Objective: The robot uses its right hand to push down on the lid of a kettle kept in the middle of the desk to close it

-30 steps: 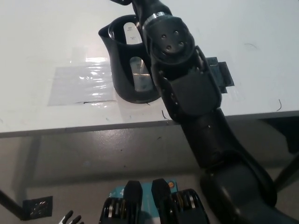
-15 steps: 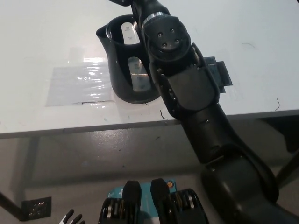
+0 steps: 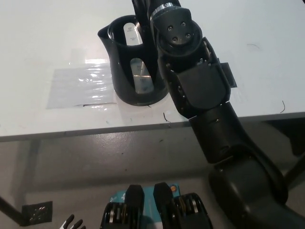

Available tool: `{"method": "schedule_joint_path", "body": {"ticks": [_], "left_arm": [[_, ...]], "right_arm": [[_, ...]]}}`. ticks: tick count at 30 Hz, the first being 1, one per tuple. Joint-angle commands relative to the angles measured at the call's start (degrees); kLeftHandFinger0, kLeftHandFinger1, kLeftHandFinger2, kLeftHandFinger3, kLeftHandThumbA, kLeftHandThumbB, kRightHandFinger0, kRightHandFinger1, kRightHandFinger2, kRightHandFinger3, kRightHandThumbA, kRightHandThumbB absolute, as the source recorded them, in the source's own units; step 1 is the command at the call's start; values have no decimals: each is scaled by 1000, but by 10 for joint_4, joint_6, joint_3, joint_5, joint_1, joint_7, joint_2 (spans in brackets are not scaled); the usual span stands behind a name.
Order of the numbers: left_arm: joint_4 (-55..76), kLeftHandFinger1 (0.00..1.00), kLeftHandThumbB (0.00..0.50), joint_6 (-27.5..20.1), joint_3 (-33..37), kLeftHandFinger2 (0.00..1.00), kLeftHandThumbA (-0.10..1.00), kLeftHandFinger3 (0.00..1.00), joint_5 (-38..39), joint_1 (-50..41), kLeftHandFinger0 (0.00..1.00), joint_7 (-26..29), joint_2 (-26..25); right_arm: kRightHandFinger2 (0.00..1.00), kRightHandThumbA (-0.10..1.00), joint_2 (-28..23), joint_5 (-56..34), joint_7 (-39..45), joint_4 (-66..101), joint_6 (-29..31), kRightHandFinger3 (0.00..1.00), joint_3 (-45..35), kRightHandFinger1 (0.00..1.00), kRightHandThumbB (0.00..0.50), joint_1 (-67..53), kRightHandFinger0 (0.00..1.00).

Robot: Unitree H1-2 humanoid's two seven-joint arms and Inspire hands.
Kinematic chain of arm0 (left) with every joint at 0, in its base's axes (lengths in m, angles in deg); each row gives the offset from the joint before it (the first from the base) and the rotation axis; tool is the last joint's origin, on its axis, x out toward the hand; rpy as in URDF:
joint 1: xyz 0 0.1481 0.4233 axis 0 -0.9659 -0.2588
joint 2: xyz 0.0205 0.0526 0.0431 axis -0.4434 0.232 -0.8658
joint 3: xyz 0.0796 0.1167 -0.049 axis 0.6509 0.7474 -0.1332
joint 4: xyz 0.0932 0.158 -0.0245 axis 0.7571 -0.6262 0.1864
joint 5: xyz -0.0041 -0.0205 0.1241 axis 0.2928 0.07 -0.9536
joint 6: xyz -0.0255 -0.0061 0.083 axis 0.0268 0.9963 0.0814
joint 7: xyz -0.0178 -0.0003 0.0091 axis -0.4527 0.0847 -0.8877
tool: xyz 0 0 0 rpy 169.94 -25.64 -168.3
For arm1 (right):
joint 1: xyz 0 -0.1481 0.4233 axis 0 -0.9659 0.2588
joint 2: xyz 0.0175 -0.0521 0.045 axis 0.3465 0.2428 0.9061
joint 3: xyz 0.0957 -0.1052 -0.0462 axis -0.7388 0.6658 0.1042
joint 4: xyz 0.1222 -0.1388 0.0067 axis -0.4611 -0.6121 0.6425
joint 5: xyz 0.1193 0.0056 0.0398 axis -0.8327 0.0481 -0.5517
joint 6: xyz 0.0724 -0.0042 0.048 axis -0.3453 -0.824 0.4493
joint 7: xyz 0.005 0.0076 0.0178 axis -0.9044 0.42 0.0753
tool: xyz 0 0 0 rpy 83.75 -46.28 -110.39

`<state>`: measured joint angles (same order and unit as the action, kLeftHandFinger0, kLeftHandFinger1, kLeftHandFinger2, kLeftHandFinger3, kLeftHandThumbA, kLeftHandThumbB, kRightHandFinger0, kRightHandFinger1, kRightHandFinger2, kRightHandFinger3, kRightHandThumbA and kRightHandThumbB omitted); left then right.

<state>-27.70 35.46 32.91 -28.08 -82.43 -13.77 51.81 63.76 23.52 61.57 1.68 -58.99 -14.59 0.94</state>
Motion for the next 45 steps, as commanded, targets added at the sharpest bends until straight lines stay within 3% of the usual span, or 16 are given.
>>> {"method": "schedule_joint_path", "body": {"ticks": [1, 14, 16, 28, 32, 39, 43, 45], "left_arm": [[15, 1000, 490, -16, -1, 1000, 1000, 1000, 12, -10, 1000, -17, -8], [21, 1000, 488, -18, 2, 1000, 1000, 1000, 19, -10, 1000, -21, -2], [23, 1000, 488, -20, 2, 1000, 1000, 1000, 17, -10, 1000, -20, -2], [25, 1000, 485, -24, 6, 1000, 1000, 1000, 17, -3, 1000, -24, 3], [26, 1000, 494, -22, 6, 1000, 1000, 1000, 17, 2, 1000, -23, 3], [19, 1000, 498, -20, 22, 1000, 1000, 1000, 6, 13, 1000, -23, 10], [4, 1000, 500, -17, 50, 1000, 1000, 1000, -8, 17, 1000, -22, 26], [0, 1000, 492, -25, 58, 1000, 1000, 1000, -8, 12, 1000, -24, 31]], "right_arm": [[1000, 502, -2, 1, -8, 25, 14, 1000, -1, 1000, 94, 32, 1000], [1000, 564, 9, -29, 0, -31, 63, 1000, -15, 1000, 92, -6, 1000], [1000, 629, 13, -40, 10, -49, 84, 1000, -19, 1000, 92, -14, 1000], [1000, 696, 31, -51, 14, -147, 179, 1000, -22, 1000, 107, -45, 1000], [1000, 685, 31, -58, 15, -173, 187, 1000, -27, 1000, 121, -26, 1000], [1000, 568, 26, -77, 21, -176, 181, 1000, -44, 1000, 83, -10, 1000], [1000, 509, 17, -52, 9, -194, 130, 1000, -28, 1000, 124, 20, 1000], [1000, 460, 24, -57, 5, -248, 139, 1000, -30, 1000, 114, 54, 1000]]}}
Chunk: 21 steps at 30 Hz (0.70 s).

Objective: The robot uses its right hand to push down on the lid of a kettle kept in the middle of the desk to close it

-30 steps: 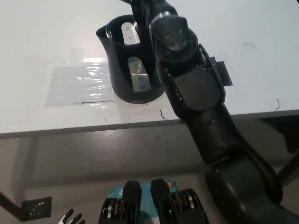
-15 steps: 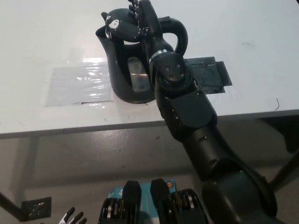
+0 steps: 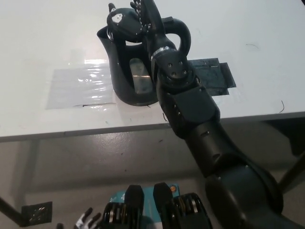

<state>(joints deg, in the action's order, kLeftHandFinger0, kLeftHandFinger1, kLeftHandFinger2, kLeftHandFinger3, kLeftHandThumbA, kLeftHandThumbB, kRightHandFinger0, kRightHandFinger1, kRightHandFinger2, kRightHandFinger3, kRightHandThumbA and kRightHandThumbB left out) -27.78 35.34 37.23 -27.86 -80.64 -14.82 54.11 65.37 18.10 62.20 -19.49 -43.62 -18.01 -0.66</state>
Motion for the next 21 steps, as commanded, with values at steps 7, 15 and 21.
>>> {"method": "schedule_joint_path", "body": {"ticks": [7, 15, 21], "left_arm": [[13, 1000, 489, -32, 24, 1000, 1000, 1000, -15, -23, 1000, -7, 19], [43, 1000, 486, -16, 16, 1000, 1000, 1000, 6, -19, 1000, -16, -5], [47, 1000, 500, -20, 14, 1000, 1000, 1000, 3, -11, 1000, -8, -10]], "right_arm": [[1000, 486, 19, 0, -16, -147, 6, 1000, 3, 987, 99, 126, 923], [1000, 343, 21, -21, 2, -166, 78, 1000, -18, 1000, 80, 45, 1000], [1000, 355, 16, -35, 8, -190, 109, 1000, -38, 1000, 100, -34, 1000]]}}
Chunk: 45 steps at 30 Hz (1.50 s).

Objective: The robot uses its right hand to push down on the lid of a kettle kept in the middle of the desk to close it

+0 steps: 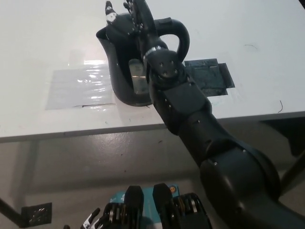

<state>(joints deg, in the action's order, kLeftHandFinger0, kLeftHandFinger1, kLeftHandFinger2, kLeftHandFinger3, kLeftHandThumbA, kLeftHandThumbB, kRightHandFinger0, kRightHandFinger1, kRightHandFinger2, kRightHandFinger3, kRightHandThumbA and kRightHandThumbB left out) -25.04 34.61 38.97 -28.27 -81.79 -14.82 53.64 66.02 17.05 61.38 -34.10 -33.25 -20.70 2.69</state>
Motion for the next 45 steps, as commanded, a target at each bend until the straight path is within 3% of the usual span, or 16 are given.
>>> {"method": "schedule_joint_path", "body": {"ticks": [1, 6, 14, 16, 18, 19, 20, 23, 25, 31, 32, 34, 36, 40, 41, 45], "left_arm": [[19, 1000, 500, -13, -4, 1000, 1000, 1000, 8, 1, 1000, -8, -6], [17, 1000, 496, -21, -3, 1000, 1000, 1000, 5, 2, 1000, -10, -5], [12, 1000, 500, -21, -4, 1000, 1000, 1000, 7, 2, 1000, -10, -6], [20, 1000, 500, -19, -8, 1000, 1000, 1000, 10, -8, 1000, -10, -9], [25, 1000, 500, -14, -8, 1000, 1000, 1000, 15, -13, 1000, -12, -12], [27, 1000, 500, -14, -9, 1000, 1000, 1000, 14, -15, 1000, -12, -14], [25, 1000, 500, -14, -9, 1000, 1000, 1000, 16, -14, 1000, -11, -13], [33, 1000, 500, -8, -19, 1000, 1000, 1000, 21, -18, 1000, -10, -27], [39, 1000, 500, 0, -28, 1000, 1000, 1000, 28, -19, 1000, -6, -34], [29, 1000, 493, -5, -40, 1000, 1000, 1000, 40, -16, 1000, -11, -43], [26, 1000, 472, -16, -44, 1000, 1000, 1000, 43, -17, 1000, -14, -43], [29, 1000, 475, -14, -51, 1000, 1000, 1000, 44, -21, 1000, -10, -47], [30, 1000, 471, -11, -57, 1000, 1000, 1000, 49, -25, 1000, -12, -55], [32, 1000, 473, -10, -67, 1000, 1000, 1000, 40, -20, 1000, -2, -62], [33, 1000, 477, -9, -68, 1000, 1000, 1000, 38, -17, 1000, -1, -64], [32, 1000, 482, -1, -74, 1000, 1000, 1000, 43, -4, 1000, 3, -61]], "right_arm": [[1000, 357, 10, -23, 17, -45, 7, 1000, -12, 1000, 100, -66, 1000], [1000, 284, 7, -11, 10, -55, 19, 1000, -4, 1000, 56, -98, 1000], [1000, 324, 8, -8, 18, -45, 47, 1000, 2, 1000, 95, -104, 1000], [1000, 345, 14, -1, 22, -34, 69, 1000, 11, 1000, 117, -108, 1000], [1000, 472, 15, 32, 29, 54, 113, 1000, 48, 1000, 197, -131, 1000], [1000, 497, 14, 40, 34, 95, 117, 1000, 61, 1000, 209, -144, 1000], [1000, 542, 10, 53, 61, 275, 113, 1000, 96, 1000, 270, -193, 1000], [1000, 552, 14, 44, 82, 387, 92, 1000, 121, 1000, 299, -220, 1000], [1000, 451, -9, -37, 141, 707, -24, 1000, 179, 1000, 381, -257, 1000], [1000, 203, -125, -147, 163, 1053, -190, 1000, 209, 1000, 363, -251, 1000], [1000, 319, -169, -127, 174, 1104, -162, 1000, 198, 1000, 357, -280, 1000], [1000, 395, -221, -142, 171, 1169, -204, 1000, 184, 1000, 364, -320, 1000], [1000, 396, -250, -156, 168, 1194, -195, 1000, 180, 1000, 349, -363, 1000], [1000, 401, -323, -155, 152, 1244, -167, 1000, 138, 1000, 399, -497, 1000], [1000, 416, -340, -158, 151, 1231, -101, 1000, 131, 1000, 406, -594, 1000], [1000, 400, -359, -149, 150, 1171, -3, 1000, 123, 1000, 407, -742, 1000]]}}
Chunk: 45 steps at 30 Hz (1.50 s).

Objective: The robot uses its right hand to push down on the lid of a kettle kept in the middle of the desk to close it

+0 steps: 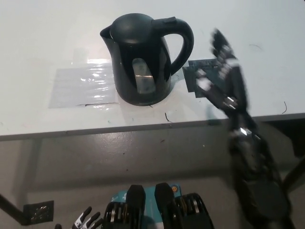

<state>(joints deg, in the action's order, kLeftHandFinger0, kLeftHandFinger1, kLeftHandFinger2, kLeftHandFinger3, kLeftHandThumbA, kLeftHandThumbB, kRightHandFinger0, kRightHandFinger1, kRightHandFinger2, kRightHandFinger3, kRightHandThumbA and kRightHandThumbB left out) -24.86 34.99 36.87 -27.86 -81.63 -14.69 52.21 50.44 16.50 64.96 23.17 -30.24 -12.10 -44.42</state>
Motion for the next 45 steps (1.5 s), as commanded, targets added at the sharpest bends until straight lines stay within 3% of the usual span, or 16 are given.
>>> {"method": "schedule_joint_path", "body": {"ticks": [1, 4, 7, 11, 13, 19, 21, 23, 26, 28, 29, 34, 37, 45], "left_arm": [[29, 1000, 478, -5, -56, 1000, 1000, 1000, 42, -2, 1000, 3, -46], [25, 1000, 487, -4, -62, 1000, 1000, 1000, 40, 3, 1000, 8, -42], [23, 1000, 487, -4, -68, 1000, 1000, 1000, 40, 4, 1000, 14, -38], [20, 1000, 488, -5, -75, 1000, 1000, 1000, 39, 4, 1000, 11, -34], [19, 1000, 485, -3, -77, 1000, 1000, 1000, 37, 6, 1000, 9, -30], [16, 1000, 481, 3, -81, 1000, 1000, 1000, 35, 13, 1000, 6, -24], [14, 1000, 482, 3, -82, 1000, 1000, 1000, 36, 18, 1000, 6, -24], [14, 1000, 485, 0, -81, 1000, 1000, 1000, 37, 21, 1000, 3, -25], [10, 1000, 500, -4, -81, 1000, 1000, 1000, 31, 31, 1000, 5, -26], [9, 1000, 500, -6, -79, 1000, 1000, 1000, 28, 40, 1000, 5, -26], [6, 1000, 499, -11, -78, 1000, 1000, 1000, 20, 43, 1000, 6, -27], [6, 1000, 500, -11, -80, 1000, 1000, 1000, 17, 48, 1000, 8, -27], [3, 1000, 500, -18, -80, 1000, 1000, 1000, 18, 46, 1000, 3, -25], [2, 1000, 499, -22, -80, 1000, 1000, 1000, 18, 41, 1000, 4, -23]], "right_arm": [[1000, 424, -199, -120, 115, 568, 6, 1000, 30, 1000, 396, -295, 1000], [1000, 480, -182, -89, 101, 519, 40, 1000, 20, 1000, 427, -324, 975], [1000, 425, -169, -75, 90, 412, 92, 1000, 8, 1000, 413, -353, 1000], [1000, 345, -150, -97, 83, 317, 101, 1000, 0, 1000, 378, -357, 1000], [1000, 367, -134, -89, 78, 253, 101, 1000, -17, 1000, 354, -344, 1000], [1000, 473, -112, -95, 83, 149, 101, 1000, -36, 1000, 377, -315, 1000], [1000, 520, -100, -70, 78, 95, 101, 1000, -50, 1000, 357, -295, 1000], [1000, 502, -96, -81, 87, 26, 101, 1000, -53, 1000, 283, -274, 1000], [1000, 481, -96, -134, 125, -28, 91, 1000, -53, 1000, 212, -246, 1000], [1000, 442, -95, -155, 141, -71, 85, 1000, -61, 1000, 165, -222, 1000], [1000, 390, -91, -170, 144, -82, 69, 1000, -69, 1000, 114, -213, 1000], [1000, 287, -82, -180, 150, -114, 50, 1000, -87, 1000, 5, -185, 1000], [1000, 215, -83, -184, 160, -102, 37, 1000, -87, 1000, 0, -183, 1000], [1000, 183, -83, -179, 157, -85, 11, 1000, -91, 1000, 0, -185, 1000]]}}
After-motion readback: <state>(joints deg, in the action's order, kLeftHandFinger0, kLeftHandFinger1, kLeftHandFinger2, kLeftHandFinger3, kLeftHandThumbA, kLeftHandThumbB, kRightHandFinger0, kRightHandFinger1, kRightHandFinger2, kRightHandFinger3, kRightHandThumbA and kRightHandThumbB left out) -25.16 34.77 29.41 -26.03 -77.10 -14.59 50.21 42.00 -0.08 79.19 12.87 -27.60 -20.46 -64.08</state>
